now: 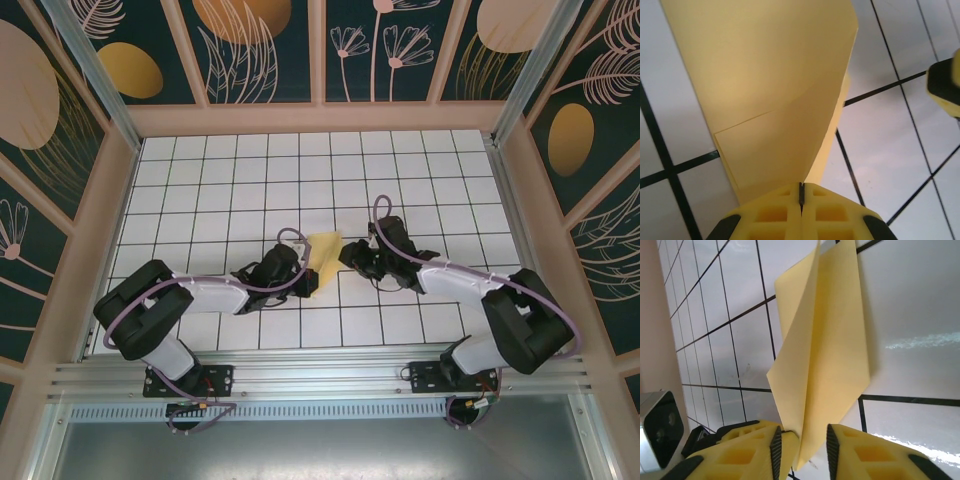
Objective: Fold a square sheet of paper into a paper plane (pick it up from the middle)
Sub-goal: Fourth fold the wing at the center of the table.
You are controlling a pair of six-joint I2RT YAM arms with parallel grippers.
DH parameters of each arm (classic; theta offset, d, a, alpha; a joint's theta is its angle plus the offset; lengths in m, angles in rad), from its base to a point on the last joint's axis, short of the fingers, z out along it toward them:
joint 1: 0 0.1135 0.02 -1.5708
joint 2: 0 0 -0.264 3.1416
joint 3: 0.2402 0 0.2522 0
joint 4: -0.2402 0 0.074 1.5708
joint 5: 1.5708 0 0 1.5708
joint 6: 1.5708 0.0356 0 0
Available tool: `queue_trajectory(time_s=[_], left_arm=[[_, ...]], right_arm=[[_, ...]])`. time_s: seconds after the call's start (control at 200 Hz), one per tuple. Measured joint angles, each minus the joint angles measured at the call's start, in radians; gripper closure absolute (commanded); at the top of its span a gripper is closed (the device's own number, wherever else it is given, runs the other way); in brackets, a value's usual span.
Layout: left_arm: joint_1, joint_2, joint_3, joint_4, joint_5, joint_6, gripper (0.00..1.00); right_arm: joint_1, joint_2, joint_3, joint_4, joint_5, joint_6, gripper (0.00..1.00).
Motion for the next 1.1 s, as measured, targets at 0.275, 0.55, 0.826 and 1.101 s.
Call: queue_trajectory(time_s=[0.275,0.55,0.826,1.101], left_arm=[[0.029,0.0,-0.085,0.132,0.047,-0.081,1.0],[0.039,0.0,-0.119,0.203,0.049,-0.129,1.0],[0.044,-0.001,-0.143,0.227,0.037,-0.161,1.0],[0.048,-0.026,-0.156,0.233,0.015,-0.181,1.0]], right_arm=[[0.026,0.163,0.08,-0.001,-0.024,-0.019,0.88],[0.037,0.282,0.152,0.01,-0.039,-0.019,0.91],[0.037,0.335,0.151,0.014,-0.04,-0.018,0.92],[0.04,0.338,0.151,0.022,-0.035,-0.018,0.92]])
